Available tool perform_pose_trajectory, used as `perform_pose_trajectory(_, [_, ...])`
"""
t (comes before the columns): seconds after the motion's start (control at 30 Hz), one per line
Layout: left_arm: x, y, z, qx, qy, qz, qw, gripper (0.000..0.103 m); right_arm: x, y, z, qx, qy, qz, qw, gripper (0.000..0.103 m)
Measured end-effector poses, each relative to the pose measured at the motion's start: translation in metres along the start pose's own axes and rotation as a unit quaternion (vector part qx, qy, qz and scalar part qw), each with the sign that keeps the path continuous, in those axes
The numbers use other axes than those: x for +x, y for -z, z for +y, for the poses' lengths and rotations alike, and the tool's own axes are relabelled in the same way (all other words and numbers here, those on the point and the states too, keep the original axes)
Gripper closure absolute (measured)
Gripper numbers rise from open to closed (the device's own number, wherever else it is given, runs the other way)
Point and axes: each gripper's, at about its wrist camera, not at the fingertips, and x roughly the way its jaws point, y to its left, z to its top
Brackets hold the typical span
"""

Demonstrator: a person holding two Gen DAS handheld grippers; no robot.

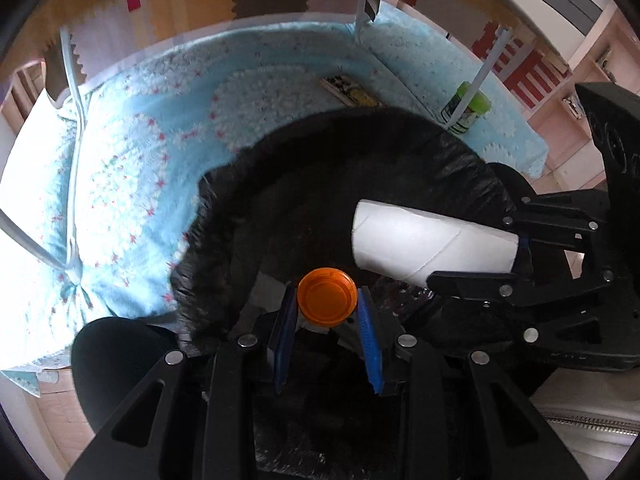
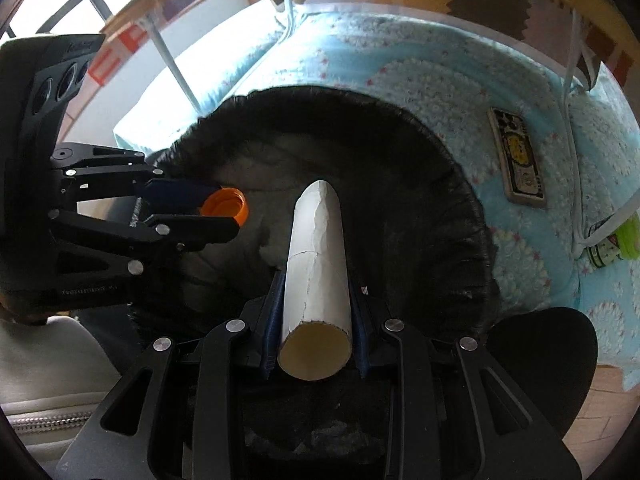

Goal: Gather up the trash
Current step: 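Open the right tool over the bin while the left tool releases the orange cap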

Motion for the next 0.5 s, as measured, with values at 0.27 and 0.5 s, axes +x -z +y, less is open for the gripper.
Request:
perform_pose_trajectory(0.27, [0.003, -0.001, -0.001, 0.003, -0.009, 0.005, 0.9999, 0.074, 0.010, 0.001, -0.001, -0.003, 0.005, 0.017, 1.000, 0.073])
perform_pose_trajectory(0.5, [0.005, -0.003, -0.003, -0.001, -0.003, 0.004, 1.0000, 0.071, 0.012, 0.001, -0.002, 0.000, 0.002, 0.019, 1.000, 0.066])
